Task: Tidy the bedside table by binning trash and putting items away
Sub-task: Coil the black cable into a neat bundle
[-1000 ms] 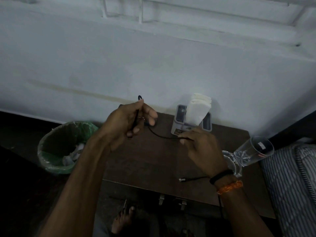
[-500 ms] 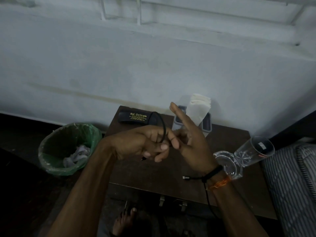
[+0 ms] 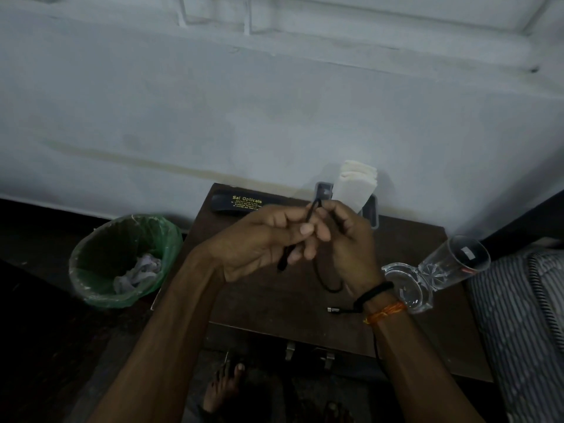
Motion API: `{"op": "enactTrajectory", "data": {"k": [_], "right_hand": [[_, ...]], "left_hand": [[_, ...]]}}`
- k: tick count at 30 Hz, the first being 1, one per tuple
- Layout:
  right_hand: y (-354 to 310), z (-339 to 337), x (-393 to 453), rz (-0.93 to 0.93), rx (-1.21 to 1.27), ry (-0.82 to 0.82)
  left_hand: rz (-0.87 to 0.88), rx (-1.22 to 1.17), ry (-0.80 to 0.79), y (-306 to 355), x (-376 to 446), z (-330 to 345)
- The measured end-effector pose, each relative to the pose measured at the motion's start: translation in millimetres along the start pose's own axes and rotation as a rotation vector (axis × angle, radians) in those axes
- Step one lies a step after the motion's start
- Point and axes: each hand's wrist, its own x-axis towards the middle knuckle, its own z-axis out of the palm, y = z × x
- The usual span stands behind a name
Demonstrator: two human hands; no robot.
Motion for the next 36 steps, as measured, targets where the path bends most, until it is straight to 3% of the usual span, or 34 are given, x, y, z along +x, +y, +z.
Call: {"op": "enactTrajectory", "data": {"k": [3,7,13,22,26,31,36], "right_hand": [[5,-3,1,0.063,-0.034,0.015],[8,0,-8,0.192,-0.131,-0.128],[5,-3,-10,0.038,-0.501,-0.209],[0,-12,-17,-0.162,-0.815,-0.320],[-4,-14,-18,-0.263,-0.855,-0.308],[-4,-27,-13,-0.336,-0.872,-0.156],[-1,-39,-10,-0.400,-0.864,-0.078]], "left_hand": [[0.091,-0.109,0.125,-5,5,-3],[0.189,-0.277,0.206,-14,14,2],[0.244,-0.273,0.435,-31,26,-3],[0.220,-0.165,0.722,-51,35,-3],[0.191,-0.023,0.672,-56,36,-1],[0.179,0.193,0.437,-53,37,4],[0.144,0.197,0.280,-51,36,6]]}}
